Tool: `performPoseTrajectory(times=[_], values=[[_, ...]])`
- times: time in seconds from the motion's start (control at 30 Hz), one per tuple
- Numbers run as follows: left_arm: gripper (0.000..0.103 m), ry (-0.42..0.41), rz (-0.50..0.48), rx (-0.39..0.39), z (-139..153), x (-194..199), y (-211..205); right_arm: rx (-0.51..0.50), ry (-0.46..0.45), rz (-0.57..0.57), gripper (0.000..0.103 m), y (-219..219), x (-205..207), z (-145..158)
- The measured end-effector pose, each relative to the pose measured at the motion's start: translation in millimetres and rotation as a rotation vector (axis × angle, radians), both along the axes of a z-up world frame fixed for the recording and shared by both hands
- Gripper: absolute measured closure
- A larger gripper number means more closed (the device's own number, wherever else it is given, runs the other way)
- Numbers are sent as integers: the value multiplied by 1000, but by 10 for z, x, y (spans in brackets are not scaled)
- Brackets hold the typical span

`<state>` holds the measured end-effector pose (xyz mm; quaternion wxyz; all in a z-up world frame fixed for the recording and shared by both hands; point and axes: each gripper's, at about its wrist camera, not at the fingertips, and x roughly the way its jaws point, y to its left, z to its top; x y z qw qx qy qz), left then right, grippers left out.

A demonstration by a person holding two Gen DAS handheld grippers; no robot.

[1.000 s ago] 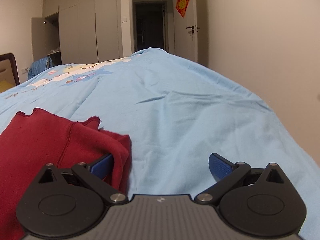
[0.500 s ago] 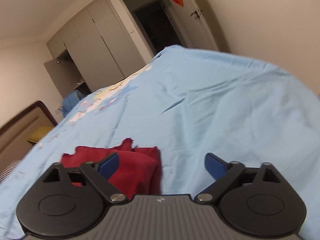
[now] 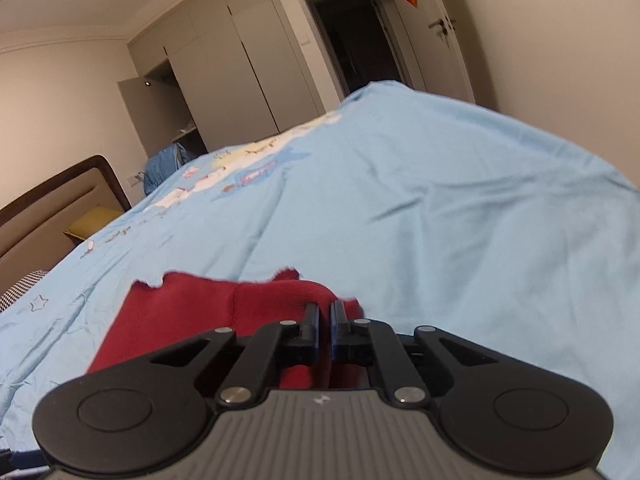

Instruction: Fold small clothes

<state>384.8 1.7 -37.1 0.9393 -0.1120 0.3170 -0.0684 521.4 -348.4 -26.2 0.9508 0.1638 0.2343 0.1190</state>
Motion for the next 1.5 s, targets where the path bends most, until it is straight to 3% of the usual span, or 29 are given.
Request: performPoseTrajectory(times=[0.1, 0.23, 0.37, 0.47, 0.67, 0.8, 0.9, 0.97, 1.03, 1.1, 1.27, 1.5], values=[[7, 0, -6, -3, 6, 1, -6, -2, -21, 3, 97, 35, 89, 72], [7, 2, -8, 0, 5, 4, -1, -48, 34, 16, 96, 84, 170, -49], [7, 5, -9, -9, -9, 24, 13, -7, 54, 12, 81, -7, 5, -119], [7, 6, -8, -12, -16, 40, 19, -5, 52, 31, 60, -53, -189, -90], [7, 7, -9, -21, -31, 41, 42, -112, 30, 118, 63, 31, -695, -81], [7, 9, -7, -19, -29, 41, 41, -302, -29, 136, 69, 245, -968, -88], [7, 12, -7, -20, -23, 41, 43, -342, -31, 145, 69, 302, -1061, -121], [7, 13, -8, -21, -19, 37, 45, -309, -18, 133, 68, 260, -1069, -134], [7, 13, -9, -17, -13, 36, 43, -246, -7, 110, 58, 180, -1073, -112], [7, 14, -9, -18, -14, 42, 40, -189, -11, 94, 36, 99, -1077, -80], [7, 14, -4, -14, -20, 47, 23, -79, -9, 58, 10, 19, -962, -50], [6, 25, -12, -28, 12, 76, 55, 106, 36, 20, 6, 10, -578, -167]])
